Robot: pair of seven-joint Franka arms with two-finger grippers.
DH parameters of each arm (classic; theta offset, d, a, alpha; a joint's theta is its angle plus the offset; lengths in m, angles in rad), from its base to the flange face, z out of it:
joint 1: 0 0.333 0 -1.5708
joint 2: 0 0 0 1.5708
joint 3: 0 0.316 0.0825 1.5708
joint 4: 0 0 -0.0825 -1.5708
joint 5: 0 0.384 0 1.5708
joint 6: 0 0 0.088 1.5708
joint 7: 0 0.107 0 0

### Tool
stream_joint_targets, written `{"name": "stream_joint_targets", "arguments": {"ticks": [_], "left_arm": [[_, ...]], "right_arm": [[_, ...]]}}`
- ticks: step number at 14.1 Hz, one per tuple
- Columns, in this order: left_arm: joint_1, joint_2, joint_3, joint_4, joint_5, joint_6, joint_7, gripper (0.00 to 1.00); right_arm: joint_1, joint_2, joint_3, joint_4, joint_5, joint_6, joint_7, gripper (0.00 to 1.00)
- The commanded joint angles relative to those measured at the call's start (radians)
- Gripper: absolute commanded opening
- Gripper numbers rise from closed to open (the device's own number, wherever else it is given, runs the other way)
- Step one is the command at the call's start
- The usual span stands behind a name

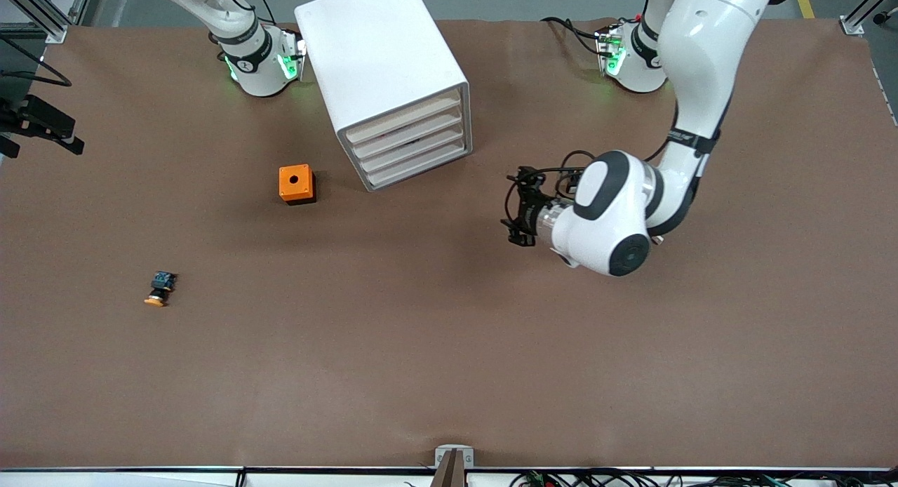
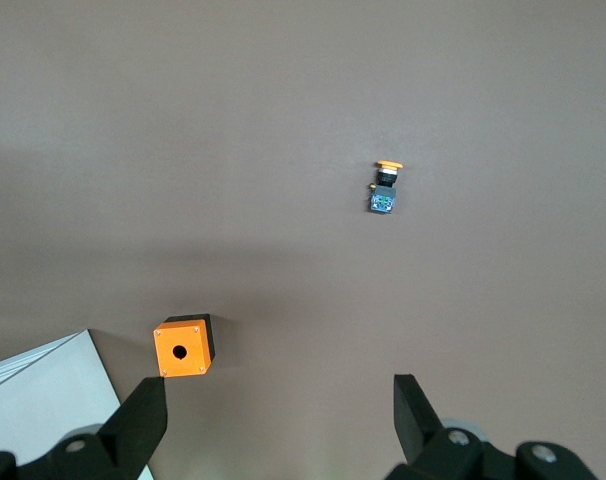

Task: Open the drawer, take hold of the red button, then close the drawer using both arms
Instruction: 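Grasp the drawer handle of the white cabinet with the left gripper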

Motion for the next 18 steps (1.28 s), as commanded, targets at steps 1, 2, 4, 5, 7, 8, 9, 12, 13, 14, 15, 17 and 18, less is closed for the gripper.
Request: {"name": "stream_joint_targets", "arguments": {"ticks": [1, 2, 4, 5, 7, 8, 9, 12, 13, 14, 15, 17, 18], "left_arm": [[-0.051, 0.057, 0.0, 0.021, -0.115, -0.014, -0.185, 1.0], [-0.068, 0.076, 0.0, 0.02, -0.135, -0.014, -0.232, 1.0], [-0.106, 0.102, 0.0, 0.017, -0.181, -0.015, -0.31, 0.83], [-0.123, 0.114, -0.002, 0.015, -0.208, -0.024, -0.347, 0.75], [-0.146, 0.128, 0.0, 0.017, -0.255, -0.072, -0.396, 0.65], [-0.161, 0.13, 0.0, 0.017, -0.271, -0.092, -0.408, 0.64], [-0.19, 0.13, 0.0, 0.015, -0.276, -0.109, -0.409, 0.64], [-0.218, 0.147, -0.002, 0.017, -0.279, -0.135, -0.406, 0.58], [-0.227, 0.148, -0.002, 0.017, -0.281, -0.136, -0.407, 0.52], [-0.232, 0.148, 0.0, 0.017, -0.287, -0.137, -0.407, 0.49], [-0.243, 0.154, -0.002, 0.017, -0.288, -0.137, -0.404, 0.44], [-0.264, 0.16, 0.0, 0.021, -0.293, -0.135, -0.401, 0.19], [-0.261, 0.16, 0.0, 0.023, -0.293, -0.135, -0.399, 0.0]], "right_arm": [[0.001, -0.003, -0.004, 0.031, -0.009, -0.007, -0.01, 1.0], [0.001, 0.004, -0.004, 0.032, -0.011, -0.007, -0.01, 1.0], [-0.011, 0.014, -0.005, 0.031, -0.009, 0.001, -0.009, 1.0], [-0.014, 0.058, -0.005, 0.032, -0.009, 0.001, -0.004, 1.0], [-0.013, 0.106, -0.005, 0.048, -0.015, 0.004, -0.019, 1.0], [-0.017, 0.115, -0.005, 0.051, -0.017, 0.01, -0.023, 1.0], [-0.019, 0.163, -0.005, 0.051, -0.018, 0.017, -0.023, 1.0], [-0.062, 0.229, -0.007, 0.055, -0.017, 0.03, -0.027, 1.0], [-0.082, 0.247, -0.005, 0.055, -0.011, 0.048, -0.039, 1.0], [-0.099, 0.251, -0.005, 0.054, -0.009, 0.065, -0.053, 1.0], [-0.097, 0.251, -0.005, 0.055, -0.014, 0.076, -0.061, 1.0], [-0.088, 0.249, -0.004, 0.054, -0.003, 0.077, -0.03, 1.0], [-0.086, 0.249, 0.001, 0.054, 0.003, 0.073, 0.026, 1.0]]}}
